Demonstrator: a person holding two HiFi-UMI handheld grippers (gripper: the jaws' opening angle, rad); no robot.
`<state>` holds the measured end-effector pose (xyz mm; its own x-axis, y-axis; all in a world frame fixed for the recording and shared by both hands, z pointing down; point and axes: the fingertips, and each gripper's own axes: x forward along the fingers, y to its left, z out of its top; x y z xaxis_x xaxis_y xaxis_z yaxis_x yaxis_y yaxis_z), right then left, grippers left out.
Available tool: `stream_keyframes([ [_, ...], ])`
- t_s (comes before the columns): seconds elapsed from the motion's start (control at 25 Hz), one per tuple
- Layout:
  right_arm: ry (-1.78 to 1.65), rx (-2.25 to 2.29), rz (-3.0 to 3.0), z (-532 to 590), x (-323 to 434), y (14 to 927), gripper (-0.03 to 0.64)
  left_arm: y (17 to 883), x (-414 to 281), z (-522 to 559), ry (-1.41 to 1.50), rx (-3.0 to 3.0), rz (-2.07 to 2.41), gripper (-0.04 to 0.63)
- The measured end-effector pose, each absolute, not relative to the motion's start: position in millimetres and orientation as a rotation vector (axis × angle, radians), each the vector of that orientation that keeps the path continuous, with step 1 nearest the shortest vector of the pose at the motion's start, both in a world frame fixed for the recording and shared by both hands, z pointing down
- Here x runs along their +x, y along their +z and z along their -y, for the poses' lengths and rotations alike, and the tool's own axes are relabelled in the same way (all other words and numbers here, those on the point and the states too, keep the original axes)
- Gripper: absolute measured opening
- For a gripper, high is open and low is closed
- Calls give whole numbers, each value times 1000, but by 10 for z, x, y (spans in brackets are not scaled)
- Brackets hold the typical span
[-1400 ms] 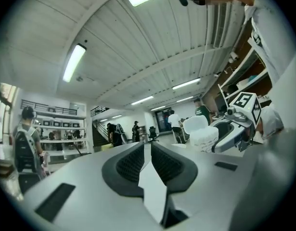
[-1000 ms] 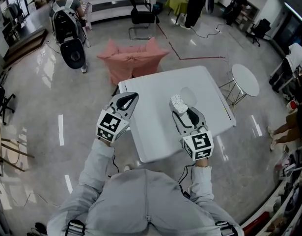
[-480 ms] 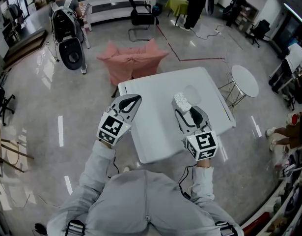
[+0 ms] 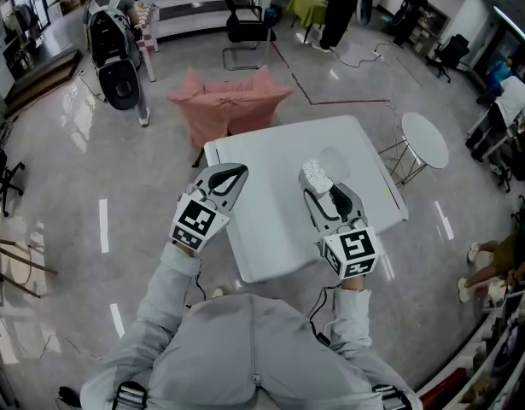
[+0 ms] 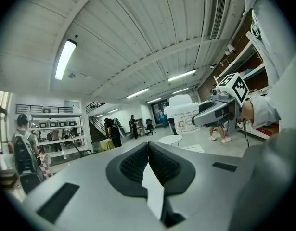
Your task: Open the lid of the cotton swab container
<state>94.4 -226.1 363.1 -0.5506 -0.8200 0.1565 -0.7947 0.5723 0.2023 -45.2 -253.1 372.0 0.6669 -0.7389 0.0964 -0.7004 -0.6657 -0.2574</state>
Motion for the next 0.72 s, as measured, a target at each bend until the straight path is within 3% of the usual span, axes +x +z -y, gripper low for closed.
stream_keyframes([
  [0.72, -170, 1336, 2560, 2184, 917, 3651, 219, 3740, -425, 2457, -291, -2697, -1144, 23],
])
